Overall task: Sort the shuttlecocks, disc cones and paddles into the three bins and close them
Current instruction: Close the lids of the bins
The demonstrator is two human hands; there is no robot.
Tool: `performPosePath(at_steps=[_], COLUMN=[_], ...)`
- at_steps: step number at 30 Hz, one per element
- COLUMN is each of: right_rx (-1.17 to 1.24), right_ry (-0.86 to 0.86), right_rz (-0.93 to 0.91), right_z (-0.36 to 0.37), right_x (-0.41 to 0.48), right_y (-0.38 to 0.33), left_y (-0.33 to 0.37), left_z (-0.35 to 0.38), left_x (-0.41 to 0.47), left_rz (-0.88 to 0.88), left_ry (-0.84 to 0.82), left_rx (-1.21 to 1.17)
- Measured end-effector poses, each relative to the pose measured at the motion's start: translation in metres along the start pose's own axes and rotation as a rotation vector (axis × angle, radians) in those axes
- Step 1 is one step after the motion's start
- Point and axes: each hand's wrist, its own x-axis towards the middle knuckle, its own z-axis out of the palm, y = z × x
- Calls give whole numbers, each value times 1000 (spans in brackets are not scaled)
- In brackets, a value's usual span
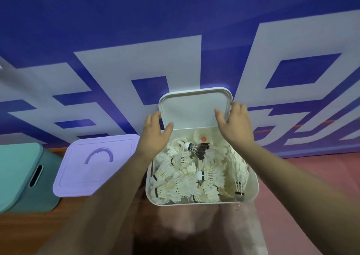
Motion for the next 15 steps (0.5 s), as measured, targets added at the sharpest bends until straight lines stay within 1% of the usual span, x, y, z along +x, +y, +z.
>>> performPosePath(at_steps=[2,3,6,9,11,15], right_rx=[35,69,213,339,429,602], right_ry=[-46,-87,-152,-124,-94,-58], right_rz=[90,121,155,166,172,174], right_z=[-3,-2,2,-2,-10,-37], right_x=[12,17,22,22,19,9], right_y=[-4,-6,-8,-11,-13,-27], left_y=[8,11,15,18,21,40], left_z=[-2,-1,3,4,-3,-35], left_x=[17,23,35,36,30,9], left_rz=[-118,-135,-135,-123,-81,57], left_ry=[-17,-37,-59,-38,33,246], left_rx=[-76,-108,-160,-166,-211,-268])
